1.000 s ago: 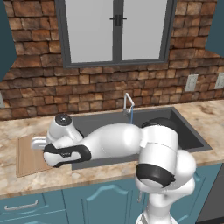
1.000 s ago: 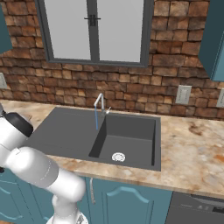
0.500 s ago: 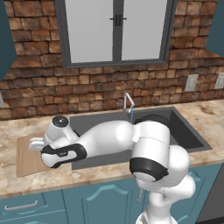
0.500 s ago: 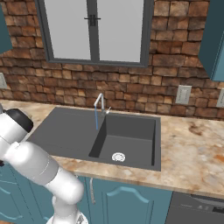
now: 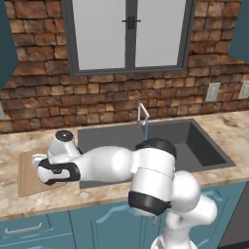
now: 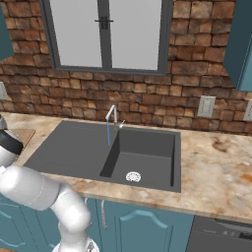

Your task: Pick the tangerine from the sink and place it on the cutting board to airdry. Then turn off the sink faucet.

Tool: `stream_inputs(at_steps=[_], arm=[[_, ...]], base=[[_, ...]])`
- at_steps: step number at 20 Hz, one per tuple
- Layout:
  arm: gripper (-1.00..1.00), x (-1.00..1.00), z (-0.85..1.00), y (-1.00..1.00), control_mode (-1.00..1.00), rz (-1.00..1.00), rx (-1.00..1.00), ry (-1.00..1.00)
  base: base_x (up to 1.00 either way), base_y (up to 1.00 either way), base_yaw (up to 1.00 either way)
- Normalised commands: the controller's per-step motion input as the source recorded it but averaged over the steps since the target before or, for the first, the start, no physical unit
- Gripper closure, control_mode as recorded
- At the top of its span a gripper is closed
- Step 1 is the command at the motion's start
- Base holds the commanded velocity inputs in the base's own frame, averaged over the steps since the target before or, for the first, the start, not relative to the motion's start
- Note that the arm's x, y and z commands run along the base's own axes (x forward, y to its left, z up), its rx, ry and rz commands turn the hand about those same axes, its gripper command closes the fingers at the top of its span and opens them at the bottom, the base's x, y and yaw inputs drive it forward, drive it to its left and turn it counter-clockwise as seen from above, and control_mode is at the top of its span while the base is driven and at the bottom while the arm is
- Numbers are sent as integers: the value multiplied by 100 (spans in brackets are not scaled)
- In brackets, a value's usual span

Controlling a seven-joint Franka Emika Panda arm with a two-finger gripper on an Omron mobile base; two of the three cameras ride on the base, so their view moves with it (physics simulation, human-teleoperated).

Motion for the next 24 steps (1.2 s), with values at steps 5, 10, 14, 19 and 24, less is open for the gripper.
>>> stream_inputs(at_steps=[5, 10, 14, 19, 24], arm=[[100, 15, -17, 12, -100, -3, 0, 5], [-100, 14, -13, 13, -100, -3, 0, 4], [-100, 8, -1, 8, -100, -3, 0, 1], [-100, 9, 0, 5, -100, -3, 0, 0], [-100, 2, 6, 1, -100, -2, 0, 0]], base=[[0, 0, 0], [0, 0, 0], [0, 0, 0], [0, 0, 0], [0, 0, 0]])
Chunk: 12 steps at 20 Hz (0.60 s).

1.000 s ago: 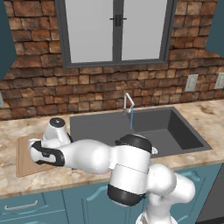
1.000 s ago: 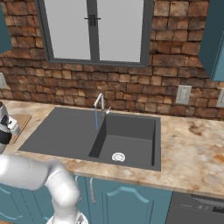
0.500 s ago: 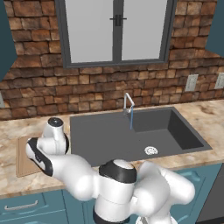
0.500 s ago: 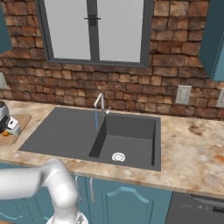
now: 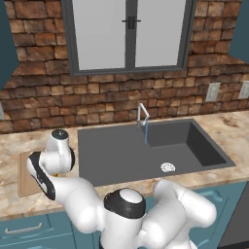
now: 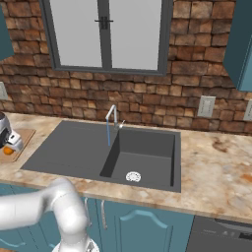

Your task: Pick the tangerine from the sink and place it on the cutting board to airdry. Then turn off the sink faucet.

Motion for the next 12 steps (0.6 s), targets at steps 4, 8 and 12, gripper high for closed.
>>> stream_inputs(at_steps=[4, 8, 12], arm=[[-100, 0, 39, 0, -100, 0, 0, 0], [-100, -12, 40, -1, -100, 0, 0, 0], [-100, -27, 28, -16, -100, 0, 0, 0]], base=[[0, 0, 0], [0, 0, 0], [0, 0, 0]])
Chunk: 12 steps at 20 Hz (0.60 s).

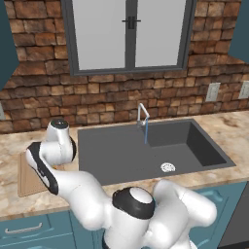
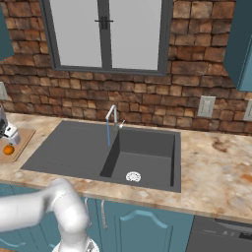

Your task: Pick the tangerine from the sink and place it on the cutting board to airdry. Then turn off the sink faucet.

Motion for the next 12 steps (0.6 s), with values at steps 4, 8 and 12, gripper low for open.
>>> stream_inputs(at_steps=[4, 8, 12], arm=[[-100, -34, 31, -30, -100, 0, 0, -2], [-100, -42, 36, -41, -100, 0, 0, -4], [-100, -47, 39, -45, -100, 0, 0, -7]], base=[[0, 0, 0], [0, 0, 0], [0, 0, 0]])
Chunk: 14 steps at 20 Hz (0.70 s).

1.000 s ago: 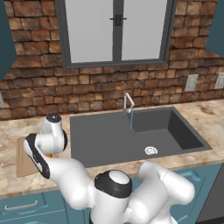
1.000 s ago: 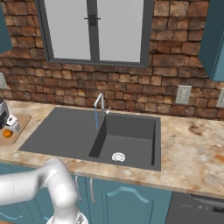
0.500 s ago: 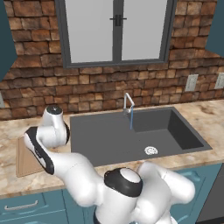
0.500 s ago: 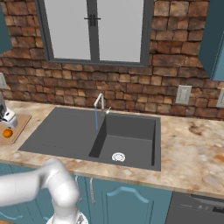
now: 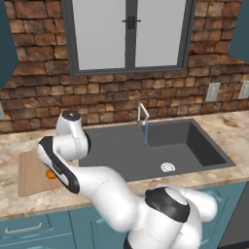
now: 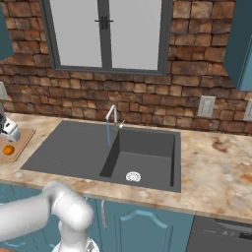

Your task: Pick the tangerine from the sink and place it on the cutting board to airdry. Then turn off the sink faucet.

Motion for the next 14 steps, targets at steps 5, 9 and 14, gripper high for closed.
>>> stream_inputs(at_steps=[5, 9, 14], arm=[[-100, -45, 46, -45, -100, 0, 0, -8], [-100, -45, 49, -43, -100, 0, 0, -6], [-100, -43, 48, -45, -100, 0, 0, -4]], base=[[0, 0, 0], [0, 0, 0], [0, 0, 0]])
